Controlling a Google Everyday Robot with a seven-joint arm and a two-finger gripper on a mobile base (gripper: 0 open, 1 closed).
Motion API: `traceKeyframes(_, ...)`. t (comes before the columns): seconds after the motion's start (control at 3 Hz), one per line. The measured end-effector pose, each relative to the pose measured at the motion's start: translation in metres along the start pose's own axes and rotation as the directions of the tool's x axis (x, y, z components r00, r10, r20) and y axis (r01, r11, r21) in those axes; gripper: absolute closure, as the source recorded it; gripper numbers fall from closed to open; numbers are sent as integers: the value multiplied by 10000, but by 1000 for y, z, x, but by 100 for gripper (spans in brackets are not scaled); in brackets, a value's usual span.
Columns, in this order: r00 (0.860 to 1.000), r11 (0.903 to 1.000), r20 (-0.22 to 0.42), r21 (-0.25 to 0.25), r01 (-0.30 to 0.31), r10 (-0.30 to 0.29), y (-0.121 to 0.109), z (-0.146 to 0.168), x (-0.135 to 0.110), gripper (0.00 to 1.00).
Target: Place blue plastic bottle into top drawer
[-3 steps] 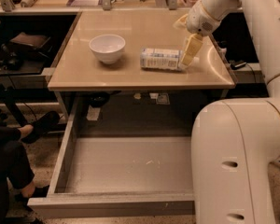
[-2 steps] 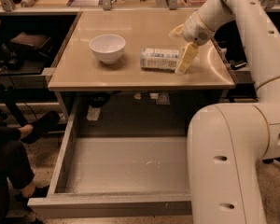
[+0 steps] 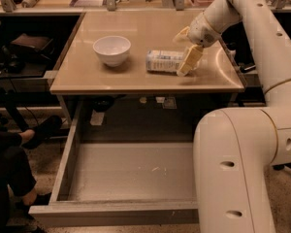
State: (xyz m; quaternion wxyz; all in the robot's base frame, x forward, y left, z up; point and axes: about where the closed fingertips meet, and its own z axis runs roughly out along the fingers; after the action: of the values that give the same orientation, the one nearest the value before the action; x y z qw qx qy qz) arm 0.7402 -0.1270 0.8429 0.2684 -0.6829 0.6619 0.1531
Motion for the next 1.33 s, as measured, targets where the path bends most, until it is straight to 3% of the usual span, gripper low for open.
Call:
traceKeyframes(0.67, 10000, 10000, 2, 3, 0, 0, 0, 0, 0, 65)
traceKeyframes(1.0, 9991, 9988, 431, 492, 25, -46, 1, -15, 1, 89)
traceKeyframes(1.33, 9902, 9754, 1201, 2160, 443, -715, 14, -81, -9, 100)
